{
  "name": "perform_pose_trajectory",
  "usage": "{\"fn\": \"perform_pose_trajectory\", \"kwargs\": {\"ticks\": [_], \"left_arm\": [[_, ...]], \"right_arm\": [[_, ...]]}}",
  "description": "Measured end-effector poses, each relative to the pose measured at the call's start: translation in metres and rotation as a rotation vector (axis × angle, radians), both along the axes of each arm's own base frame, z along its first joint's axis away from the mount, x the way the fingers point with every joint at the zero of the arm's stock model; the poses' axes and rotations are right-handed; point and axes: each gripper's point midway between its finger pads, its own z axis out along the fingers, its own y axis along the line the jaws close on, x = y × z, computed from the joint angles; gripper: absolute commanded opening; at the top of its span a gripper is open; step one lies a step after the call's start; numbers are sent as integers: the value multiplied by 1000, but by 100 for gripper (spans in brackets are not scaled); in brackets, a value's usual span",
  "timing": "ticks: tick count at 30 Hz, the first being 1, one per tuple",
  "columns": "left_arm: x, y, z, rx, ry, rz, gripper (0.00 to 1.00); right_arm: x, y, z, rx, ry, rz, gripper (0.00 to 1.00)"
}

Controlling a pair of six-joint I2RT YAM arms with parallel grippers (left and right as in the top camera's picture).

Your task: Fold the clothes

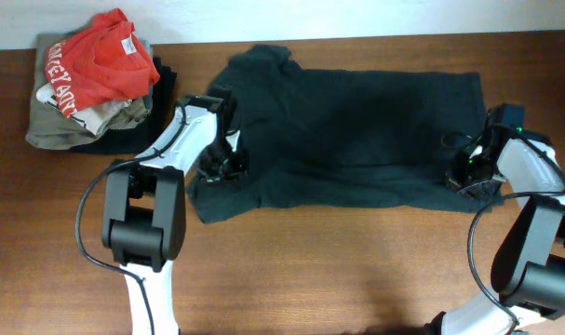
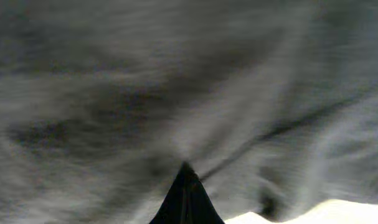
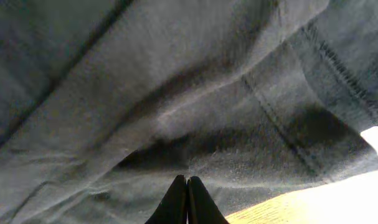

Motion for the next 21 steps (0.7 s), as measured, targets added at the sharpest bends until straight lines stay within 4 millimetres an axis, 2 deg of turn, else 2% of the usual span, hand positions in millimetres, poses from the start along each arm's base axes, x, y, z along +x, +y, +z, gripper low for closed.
{"fn": "perform_pose_trajectory", "kwargs": {"ticks": [3, 10, 17, 21], "left_arm": [[-7, 13, -9, 20, 29, 27, 1], [-14, 36, -11, -19, 45, 126, 0], [-30, 71, -11, -8, 138, 251, 1], [-38, 87, -10, 7, 179, 298, 1]], "right_arm": [[-5, 1, -5, 3, 15, -16, 6], [-6, 0, -6, -3, 19, -31, 4], [-15, 3, -27, 20, 94, -50, 4], [-16, 2, -28, 19, 98, -54, 4]]}}
